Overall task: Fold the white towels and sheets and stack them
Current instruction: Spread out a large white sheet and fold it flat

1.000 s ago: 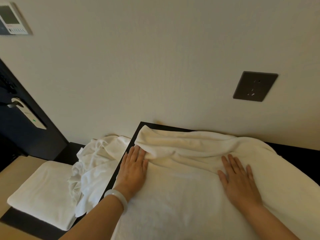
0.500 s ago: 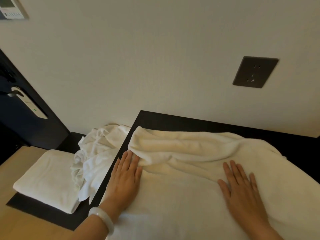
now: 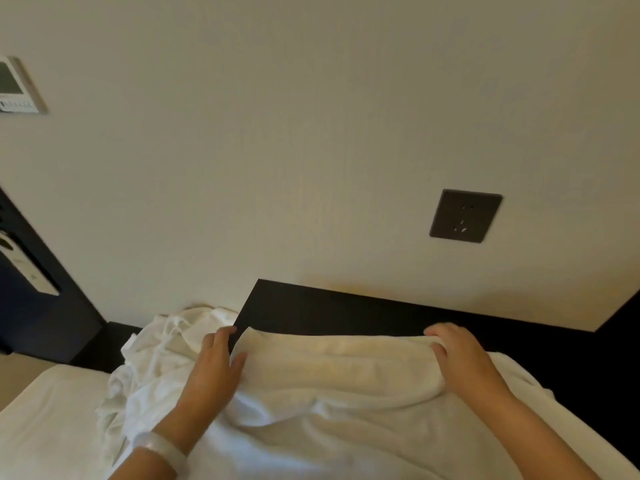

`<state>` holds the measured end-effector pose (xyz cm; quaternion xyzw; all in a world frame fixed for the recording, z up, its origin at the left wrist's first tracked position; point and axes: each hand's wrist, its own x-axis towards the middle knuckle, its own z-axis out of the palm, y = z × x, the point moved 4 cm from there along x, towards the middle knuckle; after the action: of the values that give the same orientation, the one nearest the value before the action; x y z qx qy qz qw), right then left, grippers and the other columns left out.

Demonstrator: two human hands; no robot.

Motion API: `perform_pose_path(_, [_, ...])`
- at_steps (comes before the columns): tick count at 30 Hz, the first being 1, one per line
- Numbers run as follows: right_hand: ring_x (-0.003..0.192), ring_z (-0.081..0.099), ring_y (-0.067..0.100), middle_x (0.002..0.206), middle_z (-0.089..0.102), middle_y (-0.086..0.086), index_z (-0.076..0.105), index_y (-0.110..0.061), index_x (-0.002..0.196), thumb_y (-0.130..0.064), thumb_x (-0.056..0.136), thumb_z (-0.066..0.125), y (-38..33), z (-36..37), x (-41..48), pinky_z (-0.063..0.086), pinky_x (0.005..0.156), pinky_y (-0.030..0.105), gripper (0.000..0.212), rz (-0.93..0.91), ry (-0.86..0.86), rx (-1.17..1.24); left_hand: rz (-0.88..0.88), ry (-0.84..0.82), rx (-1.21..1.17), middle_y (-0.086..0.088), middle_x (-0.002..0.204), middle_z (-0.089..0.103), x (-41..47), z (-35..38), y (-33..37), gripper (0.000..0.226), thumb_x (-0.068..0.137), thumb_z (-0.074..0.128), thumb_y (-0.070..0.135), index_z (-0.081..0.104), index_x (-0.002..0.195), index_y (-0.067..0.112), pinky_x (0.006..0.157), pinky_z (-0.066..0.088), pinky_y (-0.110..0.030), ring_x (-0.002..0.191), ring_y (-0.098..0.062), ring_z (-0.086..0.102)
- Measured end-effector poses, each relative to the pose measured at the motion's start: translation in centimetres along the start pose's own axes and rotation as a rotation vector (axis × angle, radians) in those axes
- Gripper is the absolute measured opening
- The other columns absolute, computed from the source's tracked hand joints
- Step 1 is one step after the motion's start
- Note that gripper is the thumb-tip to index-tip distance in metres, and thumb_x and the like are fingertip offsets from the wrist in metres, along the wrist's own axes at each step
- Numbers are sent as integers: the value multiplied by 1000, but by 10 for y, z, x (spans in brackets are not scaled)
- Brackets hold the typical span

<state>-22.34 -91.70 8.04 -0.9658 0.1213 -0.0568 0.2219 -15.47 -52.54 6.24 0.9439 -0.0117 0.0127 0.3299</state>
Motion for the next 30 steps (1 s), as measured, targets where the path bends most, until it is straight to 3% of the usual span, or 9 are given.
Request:
perform_pose_path(3, [126, 47, 20, 137, 53, 1, 48, -20, 141, -16, 103, 46, 5, 13, 41, 42, 103, 32, 39, 41, -171, -144, -89, -205, -3, -8, 129, 57, 37, 11, 6, 48, 97, 54, 18, 39, 143, 18, 89, 47, -29, 114, -24, 58])
perform_pose_path(5, [121, 48, 20, 132, 53, 1, 49, -22, 139, -16, 100, 50, 8, 24, 55, 43, 100, 31, 39, 40, -290, -311, -48, -282, 90, 0, 126, 60, 51, 16, 9, 46, 92, 54, 8, 50, 135, 26, 88, 43, -18, 116, -19, 56])
perform_pose_path(8, [95, 52, 16, 107, 53, -1, 63, -24, 99, -18, 94, 55, 9, 24, 70, 46, 78, 28, 11, 14, -255, -402, 37, -294, 113, 14, 89, 62, 63, 14, 11, 37, 85, 56, 3, 61, 88, 39, 63, 37, -6, 87, -8, 57])
perform_pose_path(11, [78, 52, 19, 90, 51, -3, 60, -21, 79, -17, 93, 61, 17, 10, 81, 41, 63, 33, 14, 78, -70, -201, 123, -130, -5, 14, 86, 64, 79, -1, 18, 40, 84, 61, -1, 61, 74, 38, 68, 35, -4, 84, -3, 56])
perform_pose_path(14, [76, 52, 23, 84, 52, -2, 63, -16, 80, -13, 93, 64, 22, 10, 74, 41, 64, 34, 13, 165, 33, -23, 136, -19, -50, 15, 81, 64, 93, -9, 24, 35, 86, 60, 3, 63, 74, 36, 65, 35, -8, 78, 1, 55])
perform_pose_path(18, [83, 56, 21, 103, 52, -2, 59, -17, 95, -10, 94, 62, 16, 23, 56, 49, 74, 37, 8, 84, 74, 57, 91, -51, 34, 5, 81, 60, 105, -2, 22, 29, 89, 60, 7, 57, 76, 33, 57, 35, -19, 72, -13, 53])
perform_pose_path(22, [75, 59, 7, 88, 61, -9, 58, -27, 82, -33, 87, 72, 8, 27, 52, 52, 70, 28, 16, 6, -311, 9, 162, -130, 114, 2, 96, 60, 111, -7, 19, 17, 93, 59, 10, 57, 85, 26, 63, 38, -17, 82, -16, 55])
perform_pose_path(26, [61, 51, 8, 70, 54, -9, 49, -21, 68, -35, 80, 76, 13, 23, 60, 35, 56, 23, 33, -13, -592, -166, 318, -311, 291, 2, 99, 62, 115, -10, 24, 21, 95, 54, 8, 65, 94, 26, 82, 45, -27, 94, -19, 57])
perform_pose_path(30, [84, 53, 19, 85, 52, -5, 52, -21, 67, -22, 80, 79, 9, 13, 86, 41, 73, 30, 31, -52, -273, 47, 344, -247, 411, -1, 101, 59, 126, -15, 28, 21, 97, 50, 8, 67, 102, 19, 84, 47, -31, 93, -21, 57])
